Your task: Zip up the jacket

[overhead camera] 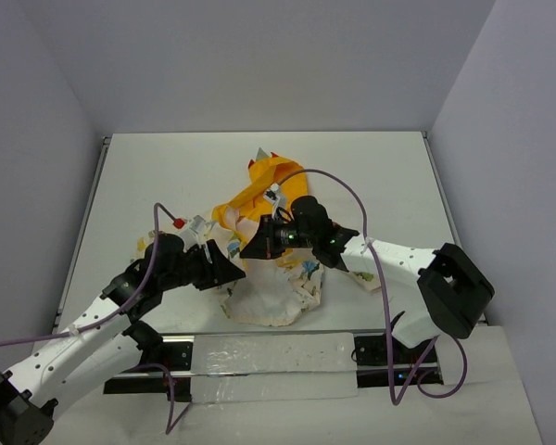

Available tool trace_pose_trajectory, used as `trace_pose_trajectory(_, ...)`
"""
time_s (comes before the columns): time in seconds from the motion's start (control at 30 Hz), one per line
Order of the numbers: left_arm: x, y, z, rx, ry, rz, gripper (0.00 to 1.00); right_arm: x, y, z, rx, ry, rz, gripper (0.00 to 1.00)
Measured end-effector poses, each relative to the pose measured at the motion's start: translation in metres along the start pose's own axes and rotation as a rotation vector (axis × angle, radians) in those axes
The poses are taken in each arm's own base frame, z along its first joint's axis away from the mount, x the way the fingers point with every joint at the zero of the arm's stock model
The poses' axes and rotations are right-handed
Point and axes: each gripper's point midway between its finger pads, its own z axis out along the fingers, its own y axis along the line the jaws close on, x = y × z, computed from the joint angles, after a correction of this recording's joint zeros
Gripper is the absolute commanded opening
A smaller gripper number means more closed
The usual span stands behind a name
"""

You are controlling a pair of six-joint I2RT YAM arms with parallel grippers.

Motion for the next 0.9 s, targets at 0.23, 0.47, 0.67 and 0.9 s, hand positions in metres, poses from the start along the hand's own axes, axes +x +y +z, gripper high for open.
trace_pose_trajectory(0.23, -0.003, -0.006, 0.001, 0.023, -0.034, -0.026, 0.53, 0.001, -0.001, 0.0, 0.003, 0.003, 0.0, 0.0)
trace_pose_trajectory(0.47, -0.019, -0.013, -0.005, 0.053, -0.13, -0.061, 0.47, 0.001, -0.001, 0.0, 0.003, 0.003, -0.001, 0.0)
trace_pose_trajectory(0.67, -0.018, -0.006, 0.006, 0.018, -0.11, -0.08, 0.44, 0.001, -0.001, 0.0, 0.003, 0.004, -0.004, 0.0)
trace_pose_trajectory(0.9, -0.017, -0.003, 0.009, 0.002, -0.1, -0.085, 0.21, 0.001, -0.001, 0.0, 0.003, 0.004, -0.004, 0.0)
